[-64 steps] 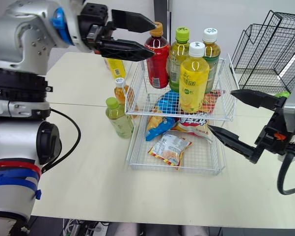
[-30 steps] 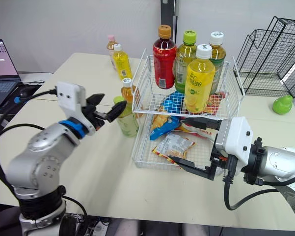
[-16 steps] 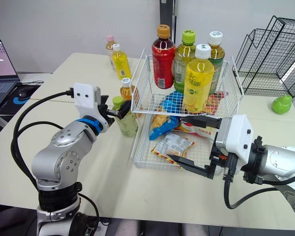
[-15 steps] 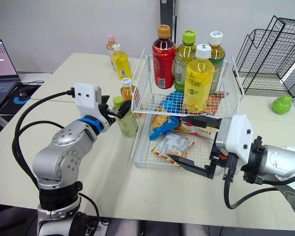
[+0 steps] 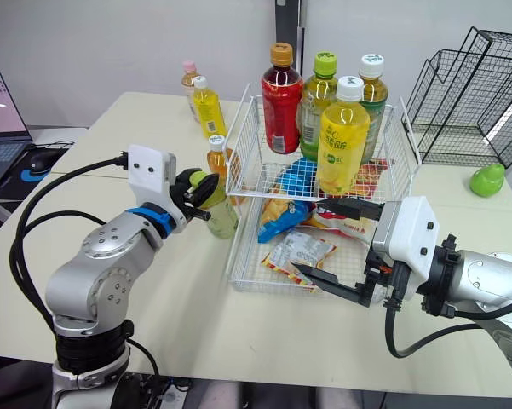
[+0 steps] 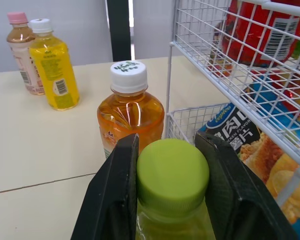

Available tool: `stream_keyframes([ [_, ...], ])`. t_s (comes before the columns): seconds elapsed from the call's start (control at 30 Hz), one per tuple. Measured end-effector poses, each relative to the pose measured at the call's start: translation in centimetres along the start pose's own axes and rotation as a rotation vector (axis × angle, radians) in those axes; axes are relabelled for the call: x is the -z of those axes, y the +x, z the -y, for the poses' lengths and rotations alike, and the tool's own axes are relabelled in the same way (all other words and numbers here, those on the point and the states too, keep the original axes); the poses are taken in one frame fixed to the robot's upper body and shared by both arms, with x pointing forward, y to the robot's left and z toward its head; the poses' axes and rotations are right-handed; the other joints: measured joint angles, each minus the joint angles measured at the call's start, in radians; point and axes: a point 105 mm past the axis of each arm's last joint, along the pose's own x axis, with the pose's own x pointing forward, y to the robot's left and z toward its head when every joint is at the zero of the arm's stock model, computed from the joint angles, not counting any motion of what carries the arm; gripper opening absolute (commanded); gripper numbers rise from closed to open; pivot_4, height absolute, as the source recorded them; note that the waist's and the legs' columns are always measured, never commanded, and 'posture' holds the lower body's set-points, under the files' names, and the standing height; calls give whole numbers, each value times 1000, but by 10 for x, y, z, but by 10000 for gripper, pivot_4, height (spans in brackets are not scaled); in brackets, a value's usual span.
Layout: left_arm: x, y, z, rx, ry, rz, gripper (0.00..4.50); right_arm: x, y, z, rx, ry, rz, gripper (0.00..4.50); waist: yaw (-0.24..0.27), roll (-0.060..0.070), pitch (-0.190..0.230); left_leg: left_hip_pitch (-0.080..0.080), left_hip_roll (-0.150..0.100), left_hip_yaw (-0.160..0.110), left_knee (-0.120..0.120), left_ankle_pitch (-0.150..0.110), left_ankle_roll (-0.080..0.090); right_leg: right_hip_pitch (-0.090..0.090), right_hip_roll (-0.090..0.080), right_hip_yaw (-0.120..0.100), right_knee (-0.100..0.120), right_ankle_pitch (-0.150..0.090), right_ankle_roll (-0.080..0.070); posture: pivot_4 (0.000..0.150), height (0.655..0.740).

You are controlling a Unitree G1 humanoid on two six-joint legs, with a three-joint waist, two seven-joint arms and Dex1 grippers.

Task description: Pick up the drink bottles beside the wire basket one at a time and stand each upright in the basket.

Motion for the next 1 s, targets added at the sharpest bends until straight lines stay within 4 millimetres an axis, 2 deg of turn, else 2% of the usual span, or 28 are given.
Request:
stream_keyframes([
  [0.1, -11, -3, -9, 87, 33, -3, 13522, -2, -3, 4, 4, -4, 5, 45000, -4, 0, 0, -1, 0, 0, 0, 0, 0, -1, 0, -1, 0, 0, 0, 1500, 7207],
  [0.17, -30, -6, -14, 182, 60, 13, 13522, -3, -7, 8, 3, 16, 3, 45000, -3, 0, 0, -1, 0, 0, 0, 0, 0, -1, 0, -1, 0, 0, 0, 1500, 7207],
  [0.27, -66, -10, -29, 286, 90, 39, 13522, -5, -12, 11, -14, 33, -13, 45000, -3, 0, 1, -1, 0, 0, -1, 0, 0, -1, 0, -1, -1, 0, 0, 1500, 7207],
  [0.37, -113, -12, -46, 352, 66, 84, 13521, -8, -17, 13, -33, 56, -28, 45000, -2, -1, 1, -2, 0, 0, -1, 0, 0, -1, 0, -1, -2, -1, 2, 1500, 7207],
  [0.43, -145, -18, -47, 414, 64, 128, 13521, -10, -20, 12, -42, 73, -33, 45000, -3, -1, 1, -2, 0, 1, -3, 0, 0, -1, 0, 0, -4, -1, 2, 1500, 7207],
  [0.57, -191, -23, -32, 585, 58, 151, 13521, -13, -25, 11, -46, 94, -49, 45000, 0, -1, 1, -3, 0, 0, -5, 0, 0, -2, 0, -2, -7, -1, 2, 1500, 7207],
  [0.67, -216, -27, -21, 678, 87, 153, 13521, -15, -25, 10, -41, 114, -36, 45000, -6, -1, 1, -3, 0, 2, -6, 0, 0, -2, 0, 0, -7, -1, 2, 1500, 7207],
  [0.8, -237, -24, -19, 714, 132, 153, 13521, -20, -25, 9, -18, 110, -24, 45000, -11, 0, 1, -2, 0, 3, -9, 0, 0, -3, 1, 1, -7, -2, 2, 1500, 7207],
  [0.93, -251, -13, 14, 886, 105, 166, 13521, -20, -26, 12, 26, 97, -30, 45000, -4, 0, 1, -4, -1, 2, -9, 0, 0, -3, -1, 0, -8, -3, 3, 1500, 7207],
  [1.0, -252, -7, 28, 946, 97, 165, 13521, -20, -26, 13, 39, 91, -32, 45000, -4, 0, 1, -4, -1, 3, -9, 0, 0, -4, -2, 0, -8, -2, 2, 1500, 7207],
])
